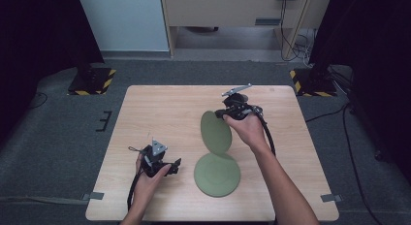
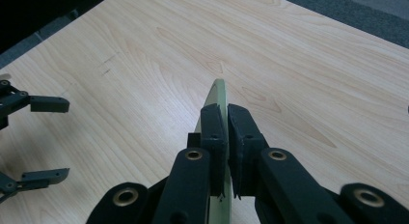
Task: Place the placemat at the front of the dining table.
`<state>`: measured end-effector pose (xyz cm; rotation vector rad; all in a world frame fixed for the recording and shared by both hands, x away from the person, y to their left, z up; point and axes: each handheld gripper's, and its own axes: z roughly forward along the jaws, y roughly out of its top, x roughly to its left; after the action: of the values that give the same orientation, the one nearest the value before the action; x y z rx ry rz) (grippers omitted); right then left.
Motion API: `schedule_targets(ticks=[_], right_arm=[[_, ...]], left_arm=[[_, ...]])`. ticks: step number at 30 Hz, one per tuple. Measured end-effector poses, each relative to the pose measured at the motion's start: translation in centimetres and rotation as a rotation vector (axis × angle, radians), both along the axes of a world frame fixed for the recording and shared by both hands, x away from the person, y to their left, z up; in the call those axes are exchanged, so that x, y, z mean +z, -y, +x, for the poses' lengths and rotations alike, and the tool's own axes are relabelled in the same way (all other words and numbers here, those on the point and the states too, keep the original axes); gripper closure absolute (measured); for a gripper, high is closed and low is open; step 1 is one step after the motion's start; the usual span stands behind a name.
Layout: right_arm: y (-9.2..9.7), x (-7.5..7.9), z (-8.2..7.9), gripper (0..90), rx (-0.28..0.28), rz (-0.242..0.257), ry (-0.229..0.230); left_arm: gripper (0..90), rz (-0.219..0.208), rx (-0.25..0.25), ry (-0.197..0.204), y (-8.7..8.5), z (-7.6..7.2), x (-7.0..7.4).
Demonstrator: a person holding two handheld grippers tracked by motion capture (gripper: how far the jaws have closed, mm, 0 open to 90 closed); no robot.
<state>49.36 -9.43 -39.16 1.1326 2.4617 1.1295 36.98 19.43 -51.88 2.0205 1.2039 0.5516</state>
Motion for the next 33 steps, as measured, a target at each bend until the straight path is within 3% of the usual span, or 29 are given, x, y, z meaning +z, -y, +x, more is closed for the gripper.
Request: schedule_targets(ticks=[10, 21, 33], right_arm=[[-0.2, -0.4, 1.2, 86.3, 0.005, 0.009, 0.001], [-1.2, 0.7, 1.2, 86.3, 0.017, 0.017, 0.026], [-2.1, 1.1, 2.0, 86.4, -0.015, 0.005, 0.056]], left_arm=[[3.7, 0.008, 0.005, -0.004, 0.0, 0.3, -0.2], [3.7, 0.003, 0.011, 0.000, -0.1, 0.3, -0.1], [3.8, 0.001, 0.009, -0.001, 0.0, 0.3, -0.2]])
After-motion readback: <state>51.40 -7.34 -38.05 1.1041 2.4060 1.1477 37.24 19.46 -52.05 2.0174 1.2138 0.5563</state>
